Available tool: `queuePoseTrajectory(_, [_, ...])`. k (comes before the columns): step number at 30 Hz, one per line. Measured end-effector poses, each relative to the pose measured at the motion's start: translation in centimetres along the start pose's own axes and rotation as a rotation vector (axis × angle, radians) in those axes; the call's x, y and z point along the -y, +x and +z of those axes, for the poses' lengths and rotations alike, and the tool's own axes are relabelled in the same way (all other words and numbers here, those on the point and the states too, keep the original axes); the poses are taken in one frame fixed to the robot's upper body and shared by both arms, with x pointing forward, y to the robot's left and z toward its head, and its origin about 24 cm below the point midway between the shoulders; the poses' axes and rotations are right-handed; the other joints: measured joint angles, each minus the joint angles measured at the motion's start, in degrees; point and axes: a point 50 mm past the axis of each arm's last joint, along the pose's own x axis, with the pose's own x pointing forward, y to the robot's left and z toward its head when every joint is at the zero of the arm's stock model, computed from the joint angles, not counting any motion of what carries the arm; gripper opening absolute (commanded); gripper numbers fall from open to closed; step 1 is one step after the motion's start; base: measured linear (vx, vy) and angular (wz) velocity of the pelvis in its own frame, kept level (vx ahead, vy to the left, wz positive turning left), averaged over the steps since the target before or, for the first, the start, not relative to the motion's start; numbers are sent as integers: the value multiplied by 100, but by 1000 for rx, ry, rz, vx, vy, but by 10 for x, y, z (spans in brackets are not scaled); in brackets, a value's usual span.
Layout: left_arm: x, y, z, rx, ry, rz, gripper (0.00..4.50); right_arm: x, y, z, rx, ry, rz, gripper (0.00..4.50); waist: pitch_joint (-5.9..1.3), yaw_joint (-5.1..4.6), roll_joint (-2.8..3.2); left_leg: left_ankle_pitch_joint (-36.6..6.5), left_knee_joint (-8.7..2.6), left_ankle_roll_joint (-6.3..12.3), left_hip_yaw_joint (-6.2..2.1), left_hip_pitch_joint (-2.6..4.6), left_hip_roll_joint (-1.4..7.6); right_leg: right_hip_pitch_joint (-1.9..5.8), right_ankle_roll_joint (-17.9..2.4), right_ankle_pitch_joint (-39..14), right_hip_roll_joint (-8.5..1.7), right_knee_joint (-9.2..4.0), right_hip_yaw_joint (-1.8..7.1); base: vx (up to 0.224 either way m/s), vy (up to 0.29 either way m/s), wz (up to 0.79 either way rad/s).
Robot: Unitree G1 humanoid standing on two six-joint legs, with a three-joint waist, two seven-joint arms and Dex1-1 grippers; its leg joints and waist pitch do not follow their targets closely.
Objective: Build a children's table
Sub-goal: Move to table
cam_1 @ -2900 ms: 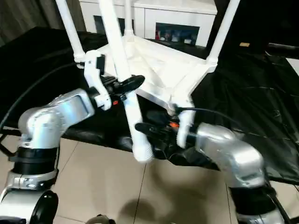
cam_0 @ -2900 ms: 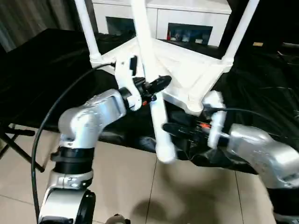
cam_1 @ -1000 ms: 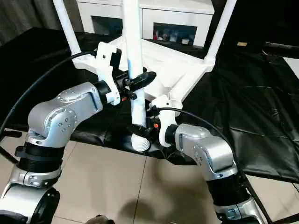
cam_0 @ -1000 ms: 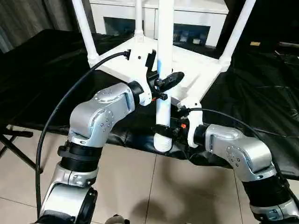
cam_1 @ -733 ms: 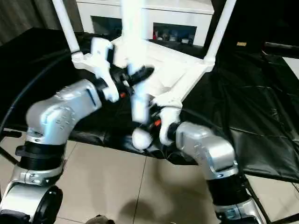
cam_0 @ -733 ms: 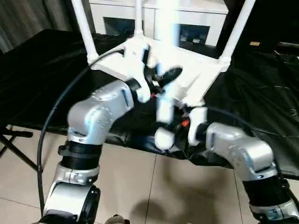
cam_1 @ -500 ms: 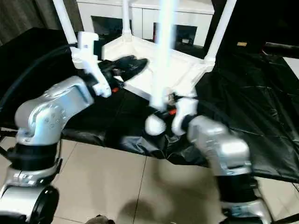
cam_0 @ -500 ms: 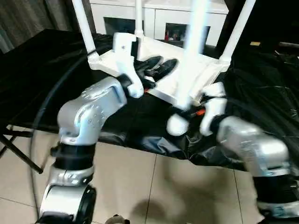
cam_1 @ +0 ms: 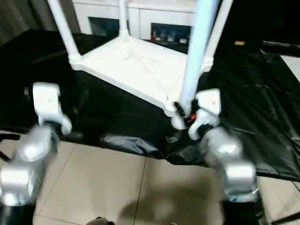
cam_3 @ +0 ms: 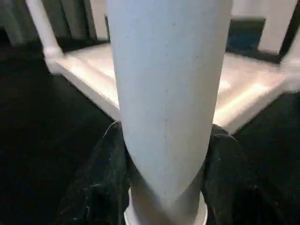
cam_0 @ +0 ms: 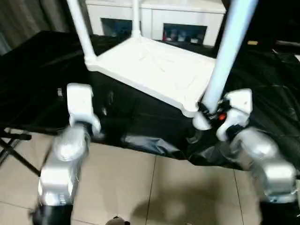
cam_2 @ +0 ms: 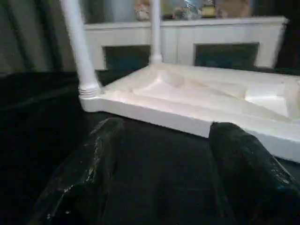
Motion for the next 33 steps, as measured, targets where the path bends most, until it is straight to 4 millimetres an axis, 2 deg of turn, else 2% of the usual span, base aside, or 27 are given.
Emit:
queuePoseTrajectory(2, [1, 0, 1, 15, -11, 18, 335, -8, 3, 0, 14, 9, 28, 185, 31, -110, 36, -100, -24, -24, -21, 176, 37, 225, 3, -7, -1, -145, -143, 0, 0, 0])
queuePoseTrajectory(3, [2, 2, 3, 27, -9, 22, 335, -11, 4, 0, 21, 15, 38, 185, 54, -178, 83, -116, -53, -35, -31, 237, 96, 399, -11, -119, -4, -78, -239, 0, 0, 0])
queuePoseTrajectory(4, [3, 4, 6, 39, -1, 25, 335, -12, 5, 0, 26, 20, 40, 185, 83, -191, 65, -120, -51, -41, 1, 274, 90, 399, -68, -437, -61, 294, -269, 0, 0, 0])
queuePoseTrajectory(5, [5, 7, 10, 51, 4, 19, 335, -11, 5, -1, 25, 21, 34, 185, 59, -186, -35, -119, -39, -43, 123, 351, 93, 431, -91, -618, -107, 653, -134, 53, -100, -19])
queuePoseTrajectory(6, [6, 8, 11, 63, 1, 19, 335, -12, 8, 0, 27, 18, 38, 185, 17, -140, -253, -161, 11, -112, 344, 461, 106, 500, 14, -968, -70, 712, 171, 53, -100, -19])
queuePoseTrajectory(7, [7, 7, 8, 54, 5, 23, 335, -13, 10, 1, 30, 19, 40, 185, 31, -74, -197, -340, 134, -197, 350, 494, 123, 495, -23, -979, 19, 690, 243, 140, -100, -58])
queuePoseTrajectory(8, [8, 7, 6, 44, 10, 21, 335, -13, 11, -1, 26, 20, 40, 185, 35, 44, -181, -588, 251, -136, 233, 470, 100, 551, -41, -979, 124, 659, 397, 153, -44, -71])
queuePoseTrajectory(10, [15, 9, 7, 48, 11, -3, 335, -8, 10, -8, -1, 17, 24, 185, -8, 130, -81, -682, 461, -32, -123, 472, -166, 619, -109, -929, 445, 540, 764, 160, -41, -58])
queuePoseTrajectory(12, [17, 10, 12, 79, 14, -8, 335, -3, 10, -11, -13, 8, 13, 185, -103, 185, 75, -616, 324, -5, -316, 396, -274, 683, -138, -874, 721, 377, 927, 137, 0, -16])
queuePoseTrajectory(13, [12, 10, 12, 78, 27, 6, 335, -5, 11, -12, -12, 15, 19, 185, -127, 179, 65, -634, 291, -5, -378, 382, -275, 714, -145, -852, 723, 275, 890, 199, 16, -11])
queuePoseTrajectory(14, [7, 10, 11, 74, 32, 21, 335, -10, 12, -12, -8, 14, 42, 185, -153, 63, 9, -667, 214, 49, -428, 412, -313, 627, -129, -858, 650, 289, 782, 252, -23, -12])
queuePoseTrajectory(15, [-1, 8, 8, 63, 38, 52, 335, -21, 18, -8, 0, 6, 97, 185, -185, -29, -68, -693, 142, 92, -502, 423, -410, 388, -77, -878, 428, 613, 554, 252, -23, -12])
queuePoseTrajectory(16, [-7, 7, 5, 50, 52, 69, 335, -27, 20, -6, 10, 5, 123, 185, -197, -122, -71, -725, 131, 110, -581, 430, -450, 162, 57, -894, 288, 940, 426, 206, -57, -13])
queuePoseTrajectory(17, [-9, 7, 5, 49, 55, 76, 335, -28, 20, -6, 11, 4, 130, 185, -220, -209, -91, -768, 120, 124, -629, 441, -478, -81, 177, -869, 165, 1087, 385, 161, -50, -14])
queuePoseTrajectory(18, [-9, 8, 7, 55, 54, 75, 335, -26, 19, -6, 12, 0, 123, 185, -263, -322, -165, -834, 117, 112, -632, 446, -518, -377, 262, -772, -13, 971, 360, 161, -50, -14])
queuePoseTrajectory(19, [-8, 8, 7, 56, 54, 72, 335, -24, 19, -7, 11, -6, 116, 185, -278, -410, -273, -901, 132, 134, -618, 482, -599, -475, 165, -596, -149, 589, 395, 101, -21, -9])
queuePoseTrajectory(20, [-7, 9, 7, 57, 53, 67, 335, -20, 18, -6, 10, -18, 107, 185, -248, -441, -399, -1011, 202, 146, -541, 510, -696, -423, 189, -154, -264, 465, 537, 120, -24, 6])
queuePoseTrajectory(21, [4, 9, 4, 43, 34, 32, 335, -12, 14, -13, -14, -25, 77, 185, -253, -465, -374, -1128, 505, 533, -557, 508, -642, -285, 104, -310, -182, 498, 575, 120, -24, 6])
queuePoseTrajectory(23, [15, 10, 3, 42, 32, -16, 335, 0, 12, -18, -39, -27, 34, 185, -248, -419, -331, -1059, 1110, 552, -562, 217, -671, -60, 68, -347, -85, 329, 613, 183, -31, 1])
queuePoseTrajectory(24, [13, 10, 4, 47, 38, -15, 335, -1, 13, -16, -30, -28, 37, 185, -232, -347, -246, -951, 1145, 304, -553, 39, -657, 114, 47, -358, 44, 211, 677, 175, -22, -7])
queuePoseTrajectory(25, [12, 10, 5, 50, 43, -13, 335, -3, 13, -14, -21, -24, 42, 185, -228, -238, -161, -858, 1070, 139, -572, -50, -621, 214, 24, -376, 152, 170, 732, 159, 18, -37])
queuePoseTrajectory(26, [9, 10, 6, 55, 46, -8, 335, -4, 14, -11, -9, -25, 49, 185, -206, -178, -20, -736, 737, -80, -608, -99, -527, 303, 27, -410, 333, 153, 774, 168, 75, -61])
queuePoseTrajectory(27, [4, 9, 6, 58, 54, 2, 335, -10, 16, -10, 0, -18, 66, 185, -177, -146, 179, -492, 531, 35, -635, -76, -339, 345, 94, -487, 526, 210, 765, 168, 75, -61])
queuePoseTrajectory(28, [-1, 8, 4, 50, 61, 18, 335, -19, 17, -14, -8, -1, 96, 185, -157, -180, 144, -580, 529, 77, -535, -2, -341, 297, -9, -609, 460, 379, 741, 161, 83, -56])
queuePoseTrajectory(30, [-4, 8, 1, 37, 62, 29, 335, -23, 16, -16, -19, -9, 115, 185, -133, -240, 41, -668, 407, 119, -415, 191, -348, 94, -63, -702, 244, 810, 409, 144, 36, -46])
queuePoseTrajectory(32, [-1, 8, 1, 39, 54, 21, 335, -16, 14, -13, -16, -34, 104, 185, -156, -392, 7, -658, 260, 139, -411, 311, -381, 5, -67, -609, 129, 740, 275, 164, 0, -5])
queuePoseTrajectory(33, [0, 9, 1, 40, 57, 14, 335, -16, 13, -11, -6, -44, 112, 185, -188, -483, -85, -687, 210, 134, -366, 377, -449, -25, -117, -480, 15, 479, 273, 169, -18, 5])
